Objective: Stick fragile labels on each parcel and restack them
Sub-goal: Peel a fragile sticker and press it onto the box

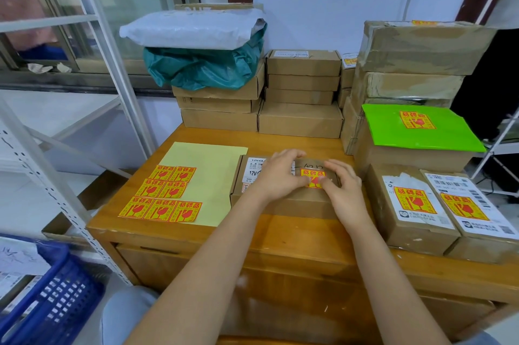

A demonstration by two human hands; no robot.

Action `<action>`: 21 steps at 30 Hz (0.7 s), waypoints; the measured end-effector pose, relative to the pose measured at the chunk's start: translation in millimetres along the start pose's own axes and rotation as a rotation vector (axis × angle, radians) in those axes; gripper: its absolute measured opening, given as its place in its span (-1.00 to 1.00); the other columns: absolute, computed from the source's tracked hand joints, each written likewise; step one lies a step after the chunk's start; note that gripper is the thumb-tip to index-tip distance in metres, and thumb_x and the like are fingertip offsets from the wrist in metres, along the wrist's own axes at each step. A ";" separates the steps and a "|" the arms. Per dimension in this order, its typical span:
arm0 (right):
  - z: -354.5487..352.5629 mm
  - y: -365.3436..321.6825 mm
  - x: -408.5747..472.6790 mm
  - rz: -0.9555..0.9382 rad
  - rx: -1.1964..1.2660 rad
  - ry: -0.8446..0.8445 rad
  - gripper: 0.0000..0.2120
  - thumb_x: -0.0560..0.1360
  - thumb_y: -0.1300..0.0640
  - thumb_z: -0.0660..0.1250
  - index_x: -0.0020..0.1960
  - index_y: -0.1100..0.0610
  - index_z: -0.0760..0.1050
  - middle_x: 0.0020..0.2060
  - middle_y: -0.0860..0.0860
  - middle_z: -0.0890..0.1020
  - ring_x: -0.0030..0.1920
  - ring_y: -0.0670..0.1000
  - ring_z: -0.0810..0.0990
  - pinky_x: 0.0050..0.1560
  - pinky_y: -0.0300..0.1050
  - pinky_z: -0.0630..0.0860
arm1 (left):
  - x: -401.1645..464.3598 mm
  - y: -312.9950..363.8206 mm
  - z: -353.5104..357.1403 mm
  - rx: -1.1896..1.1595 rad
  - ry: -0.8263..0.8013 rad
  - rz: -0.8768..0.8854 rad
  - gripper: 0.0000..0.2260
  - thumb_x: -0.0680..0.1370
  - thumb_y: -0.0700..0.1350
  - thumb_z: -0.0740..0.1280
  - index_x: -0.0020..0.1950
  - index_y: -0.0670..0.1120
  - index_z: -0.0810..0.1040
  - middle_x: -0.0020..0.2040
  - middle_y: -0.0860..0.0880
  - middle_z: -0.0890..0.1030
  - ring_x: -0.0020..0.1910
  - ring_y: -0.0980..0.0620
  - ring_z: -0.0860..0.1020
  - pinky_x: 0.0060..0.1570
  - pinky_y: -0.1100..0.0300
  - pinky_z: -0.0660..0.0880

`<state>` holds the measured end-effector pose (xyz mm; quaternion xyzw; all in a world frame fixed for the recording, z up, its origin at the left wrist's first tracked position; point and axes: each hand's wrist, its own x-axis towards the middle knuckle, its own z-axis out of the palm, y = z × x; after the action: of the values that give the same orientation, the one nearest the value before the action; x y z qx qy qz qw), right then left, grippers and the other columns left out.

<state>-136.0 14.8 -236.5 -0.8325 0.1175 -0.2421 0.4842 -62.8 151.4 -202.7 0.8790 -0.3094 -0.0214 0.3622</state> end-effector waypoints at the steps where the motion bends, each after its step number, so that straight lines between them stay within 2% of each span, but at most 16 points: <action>1: -0.3 -0.2 -0.4 -0.002 -0.001 -0.009 -0.66 0.52 0.18 0.33 0.29 0.09 0.48 0.25 -0.07 0.42 0.26 -0.04 0.25 0.21 -0.26 0.12 | -0.5 0.9 -0.1 0.024 -0.010 0.005 -0.47 0.49 0.01 0.40 0.42 -0.03 0.35 0.37 -0.01 0.40 0.36 -0.02 0.30 0.36 -0.04 0.24; 5: -1.4 0.2 -0.3 0.000 -0.006 -0.021 -0.63 0.50 0.18 0.37 0.30 0.08 0.48 0.28 -0.04 0.42 0.31 0.01 0.27 0.21 -0.26 0.10 | -1.1 1.9 -1.0 0.044 -0.026 0.010 -0.44 0.48 0.04 0.41 0.43 -0.03 0.34 0.38 -0.01 0.40 0.38 -0.02 0.28 0.38 -0.04 0.20; 12: -2.3 0.4 -0.1 0.024 0.062 -0.049 -0.65 0.55 0.30 0.23 0.27 0.00 0.46 0.24 -0.10 0.40 0.22 -0.06 0.23 0.33 -0.11 0.17 | -0.8 1.5 -0.5 0.013 -0.023 -0.008 -0.49 0.52 -0.07 0.39 0.44 -0.04 0.33 0.39 -0.02 0.39 0.39 -0.02 0.28 0.38 -0.06 0.22; 14: -1.7 1.5 0.1 0.030 0.079 -0.050 -0.64 0.55 0.32 0.21 0.22 -0.05 0.45 0.21 -0.13 0.40 0.23 -0.04 0.26 0.37 -0.07 0.19 | -1.0 2.1 -1.1 -0.018 -0.025 -0.022 -0.51 0.52 -0.10 0.38 0.43 -0.05 0.34 0.38 -0.03 0.39 0.39 -0.02 0.28 0.37 -0.03 0.25; 18: -1.5 0.1 -0.4 0.017 0.100 -0.021 -0.60 0.53 0.39 0.18 0.16 -0.07 0.46 0.10 -0.28 0.43 0.31 0.04 0.36 0.38 0.15 0.25 | -0.1 1.9 -0.2 -0.050 -0.008 -0.045 -0.58 0.55 -0.19 0.34 0.40 -0.08 0.39 0.36 -0.04 0.41 0.37 0.00 0.32 0.34 0.07 0.29; 21: 0.4 0.3 -2.4 0.031 0.120 -0.009 -0.60 0.54 0.39 0.16 0.15 -0.08 0.47 0.11 -0.33 0.42 0.32 0.06 0.35 0.39 0.14 0.25 | 2.0 2.8 -5.7 -0.219 0.064 -0.141 -0.64 0.55 -0.37 0.24 0.32 -0.11 0.46 0.30 -0.06 0.46 0.29 0.04 0.40 0.16 0.25 0.37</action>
<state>-137.8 16.1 -237.7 -0.8011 0.1135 -0.2375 0.5376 -61.1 152.3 -196.3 0.8540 -0.2307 -0.0522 0.4634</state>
